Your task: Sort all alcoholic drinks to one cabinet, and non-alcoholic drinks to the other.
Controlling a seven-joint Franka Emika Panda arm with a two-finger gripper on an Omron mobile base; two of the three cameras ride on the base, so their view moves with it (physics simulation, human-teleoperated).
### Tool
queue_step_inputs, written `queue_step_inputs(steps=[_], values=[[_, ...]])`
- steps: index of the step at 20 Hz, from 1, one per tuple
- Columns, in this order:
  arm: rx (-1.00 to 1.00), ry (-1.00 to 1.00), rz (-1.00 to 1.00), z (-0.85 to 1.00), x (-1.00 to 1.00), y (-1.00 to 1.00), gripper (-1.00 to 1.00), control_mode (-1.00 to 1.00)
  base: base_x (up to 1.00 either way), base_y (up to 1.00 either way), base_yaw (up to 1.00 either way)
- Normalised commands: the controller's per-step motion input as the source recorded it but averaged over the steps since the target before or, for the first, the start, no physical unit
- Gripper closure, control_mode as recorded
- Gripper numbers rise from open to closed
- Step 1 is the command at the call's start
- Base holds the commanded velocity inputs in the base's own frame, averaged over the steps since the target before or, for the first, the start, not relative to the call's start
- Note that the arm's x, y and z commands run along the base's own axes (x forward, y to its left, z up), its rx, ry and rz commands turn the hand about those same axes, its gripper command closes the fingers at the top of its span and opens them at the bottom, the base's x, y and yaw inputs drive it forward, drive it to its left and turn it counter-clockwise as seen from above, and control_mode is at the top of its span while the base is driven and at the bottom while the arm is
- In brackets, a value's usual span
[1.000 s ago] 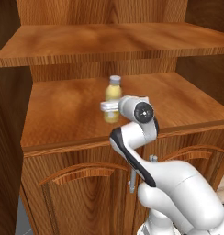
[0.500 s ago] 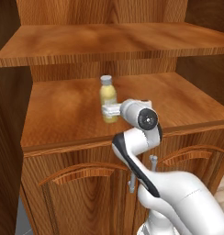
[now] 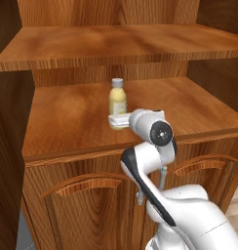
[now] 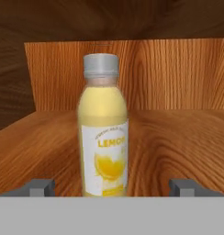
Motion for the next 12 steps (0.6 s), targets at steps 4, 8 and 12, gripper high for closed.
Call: queue_step_inputs(steps=[4,8,12], values=[[0.00,0.00,0.00,0.18,-0.39,0.12,-1.00,-1.00,0.00,0.00,0.00],[0.00,0.00,0.00,0.18,-0.49,0.02,-1.00,-1.00,0.00,0.00,0.00],[0.00,0.00,-0.02,0.18,-0.59,0.00,-1.00,-1.00,0.00,0.00,0.00]])
